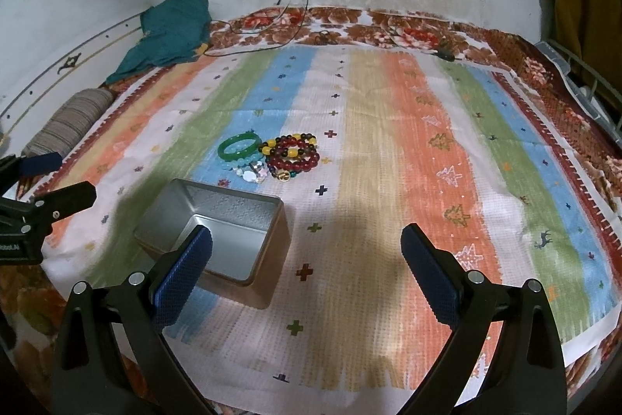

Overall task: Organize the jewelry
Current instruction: 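Move both tools toward the bracelets lying beside the silver tin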

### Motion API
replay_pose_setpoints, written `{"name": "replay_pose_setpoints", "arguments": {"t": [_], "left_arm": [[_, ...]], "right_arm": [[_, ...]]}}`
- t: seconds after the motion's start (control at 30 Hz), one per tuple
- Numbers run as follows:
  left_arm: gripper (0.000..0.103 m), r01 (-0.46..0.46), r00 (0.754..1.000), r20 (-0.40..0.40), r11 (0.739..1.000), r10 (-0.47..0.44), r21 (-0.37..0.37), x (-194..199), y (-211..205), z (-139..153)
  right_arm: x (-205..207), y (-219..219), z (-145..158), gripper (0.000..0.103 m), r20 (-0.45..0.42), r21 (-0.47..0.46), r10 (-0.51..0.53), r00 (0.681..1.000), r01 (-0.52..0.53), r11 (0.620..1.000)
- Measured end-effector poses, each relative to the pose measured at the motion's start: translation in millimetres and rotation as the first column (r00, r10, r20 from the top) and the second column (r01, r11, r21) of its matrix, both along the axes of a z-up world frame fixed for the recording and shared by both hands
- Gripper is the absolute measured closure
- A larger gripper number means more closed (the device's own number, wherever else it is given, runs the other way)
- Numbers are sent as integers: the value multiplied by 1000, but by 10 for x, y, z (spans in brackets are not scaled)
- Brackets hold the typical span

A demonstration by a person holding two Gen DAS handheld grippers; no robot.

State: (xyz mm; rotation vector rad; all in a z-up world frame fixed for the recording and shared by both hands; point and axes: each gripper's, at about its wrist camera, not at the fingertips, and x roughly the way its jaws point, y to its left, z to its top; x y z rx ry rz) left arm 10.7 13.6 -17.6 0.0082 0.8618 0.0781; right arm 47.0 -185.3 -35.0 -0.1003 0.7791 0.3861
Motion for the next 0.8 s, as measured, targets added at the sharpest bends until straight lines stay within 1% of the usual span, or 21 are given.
{"name": "replay_pose_setpoints", "arguments": {"t": [0.37,0.57,0.8], "left_arm": [[6,-24,999,-26,1000,24,14,215,73,-12],[6,-18,999,-30,999,19,30,334,57,-4],[6,-30,999,-41,999,32,42,506,88,-5]], "right_arm": [[190,58,-3,4,-34,-4,0,999,0,1000],[309,99,-9,4,-33,-36,-5,999,4,999],[508,130,-20,4,-54,-18,-17,998,16,1000]]}}
